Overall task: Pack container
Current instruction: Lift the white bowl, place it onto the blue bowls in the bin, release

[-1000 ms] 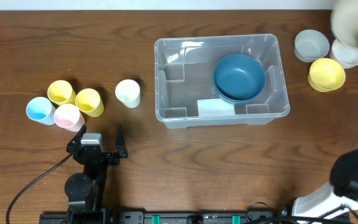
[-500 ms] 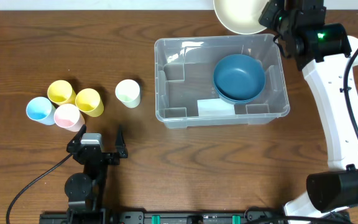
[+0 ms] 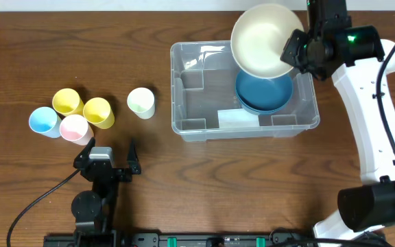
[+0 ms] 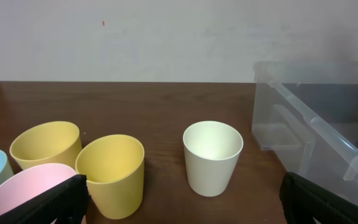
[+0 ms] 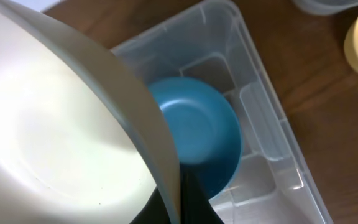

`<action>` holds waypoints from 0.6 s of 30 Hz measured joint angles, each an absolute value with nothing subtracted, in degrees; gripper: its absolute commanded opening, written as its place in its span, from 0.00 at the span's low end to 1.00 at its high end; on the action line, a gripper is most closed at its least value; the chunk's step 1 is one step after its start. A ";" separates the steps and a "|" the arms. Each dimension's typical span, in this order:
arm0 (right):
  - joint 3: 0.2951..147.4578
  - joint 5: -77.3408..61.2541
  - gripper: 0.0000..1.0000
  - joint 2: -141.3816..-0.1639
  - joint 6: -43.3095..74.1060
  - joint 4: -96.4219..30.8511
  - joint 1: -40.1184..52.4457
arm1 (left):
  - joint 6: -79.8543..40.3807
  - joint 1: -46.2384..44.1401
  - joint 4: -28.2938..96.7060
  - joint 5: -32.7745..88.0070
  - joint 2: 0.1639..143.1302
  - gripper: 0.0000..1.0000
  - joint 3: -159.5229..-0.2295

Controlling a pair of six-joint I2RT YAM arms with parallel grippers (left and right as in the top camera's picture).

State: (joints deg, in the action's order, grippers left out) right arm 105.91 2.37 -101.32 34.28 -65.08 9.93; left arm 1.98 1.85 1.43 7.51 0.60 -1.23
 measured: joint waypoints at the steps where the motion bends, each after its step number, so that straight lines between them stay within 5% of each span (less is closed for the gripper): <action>1: 105.47 2.17 0.01 -101.67 34.20 -64.69 9.93 | 1.98 1.85 1.43 7.51 0.60 0.98 -1.23; 18: 101.19 1.02 0.01 -113.65 34.48 -62.65 9.28 | 1.98 1.85 1.43 7.51 0.60 0.98 -1.23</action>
